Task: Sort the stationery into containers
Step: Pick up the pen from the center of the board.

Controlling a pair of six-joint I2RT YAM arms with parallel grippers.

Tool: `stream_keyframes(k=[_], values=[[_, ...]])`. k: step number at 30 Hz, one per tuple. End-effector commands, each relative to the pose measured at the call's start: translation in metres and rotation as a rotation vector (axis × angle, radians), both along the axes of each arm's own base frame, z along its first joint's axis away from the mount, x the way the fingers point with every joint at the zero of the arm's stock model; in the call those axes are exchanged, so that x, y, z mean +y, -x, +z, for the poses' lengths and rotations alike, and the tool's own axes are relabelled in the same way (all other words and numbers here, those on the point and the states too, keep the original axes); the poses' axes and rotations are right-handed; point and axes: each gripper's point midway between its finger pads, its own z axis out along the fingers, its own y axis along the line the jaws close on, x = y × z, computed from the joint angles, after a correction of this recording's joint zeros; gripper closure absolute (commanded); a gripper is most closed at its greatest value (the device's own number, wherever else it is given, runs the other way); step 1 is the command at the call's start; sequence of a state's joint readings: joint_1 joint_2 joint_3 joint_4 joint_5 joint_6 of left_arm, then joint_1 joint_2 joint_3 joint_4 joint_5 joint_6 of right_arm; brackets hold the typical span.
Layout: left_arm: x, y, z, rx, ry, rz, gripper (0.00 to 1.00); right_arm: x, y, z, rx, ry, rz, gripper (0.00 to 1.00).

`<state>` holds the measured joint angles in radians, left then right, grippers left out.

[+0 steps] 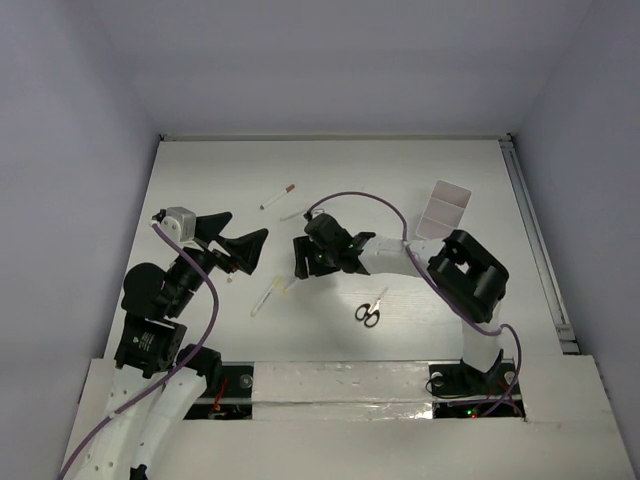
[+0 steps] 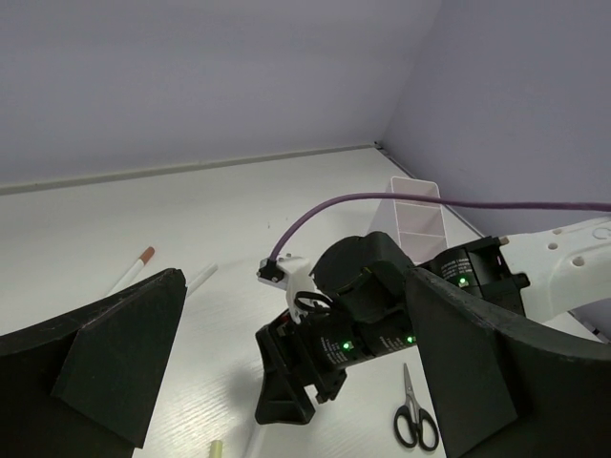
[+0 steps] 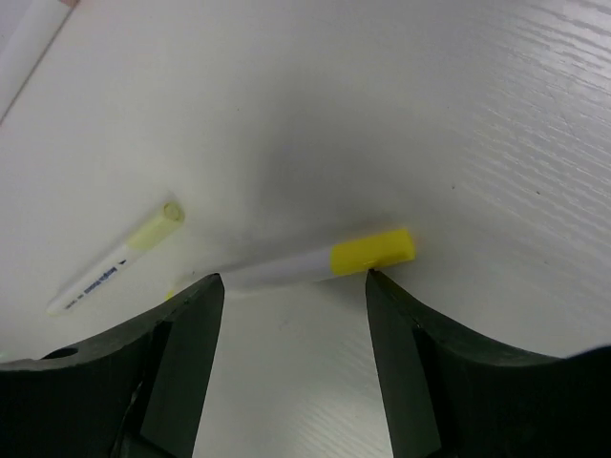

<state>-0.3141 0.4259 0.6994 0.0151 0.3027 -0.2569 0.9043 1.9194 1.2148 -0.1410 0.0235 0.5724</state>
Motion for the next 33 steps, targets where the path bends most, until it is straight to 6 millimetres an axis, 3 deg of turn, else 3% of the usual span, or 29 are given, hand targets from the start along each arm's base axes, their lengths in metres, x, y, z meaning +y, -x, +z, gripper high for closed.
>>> stream_keyframes(k=[1, 7, 10, 12, 19, 23, 27, 33], values=[[0.000, 0.004, 0.012, -0.042, 0.017, -0.007, 0.01, 0.009, -0.011, -0.004, -0.015, -0.001, -0.021, 0.33], [0.000, 0.004, 0.011, -0.041, 0.015, -0.008, 0.01, -0.005, -0.023, -0.018, -0.043, 0.142, -0.031, 0.37], [-0.001, 0.004, 0.011, -0.041, 0.013, -0.011, 0.01, -0.013, -0.034, -0.013, -0.100, 0.230, -0.001, 0.45], [-0.001, 0.004, 0.012, -0.042, 0.013, -0.014, 0.01, -0.022, -0.034, -0.017, -0.102, 0.300, 0.038, 0.47], [-0.001, 0.004, 0.013, -0.046, 0.016, -0.011, 0.01, -0.024, -0.033, -0.016, -0.086, 0.374, 0.115, 0.59], [-0.001, 0.005, 0.013, -0.046, 0.016, -0.012, 0.01, -0.022, -0.025, -0.015, -0.057, 0.340, 0.124, 0.59], [-0.001, 0.004, 0.012, -0.044, 0.015, -0.012, 0.01, -0.023, -0.020, -0.013, -0.049, 0.310, 0.110, 0.48], [-0.001, 0.005, 0.013, -0.046, 0.018, -0.013, 0.01, -0.020, -0.011, -0.023, -0.019, 0.321, 0.142, 0.67]])
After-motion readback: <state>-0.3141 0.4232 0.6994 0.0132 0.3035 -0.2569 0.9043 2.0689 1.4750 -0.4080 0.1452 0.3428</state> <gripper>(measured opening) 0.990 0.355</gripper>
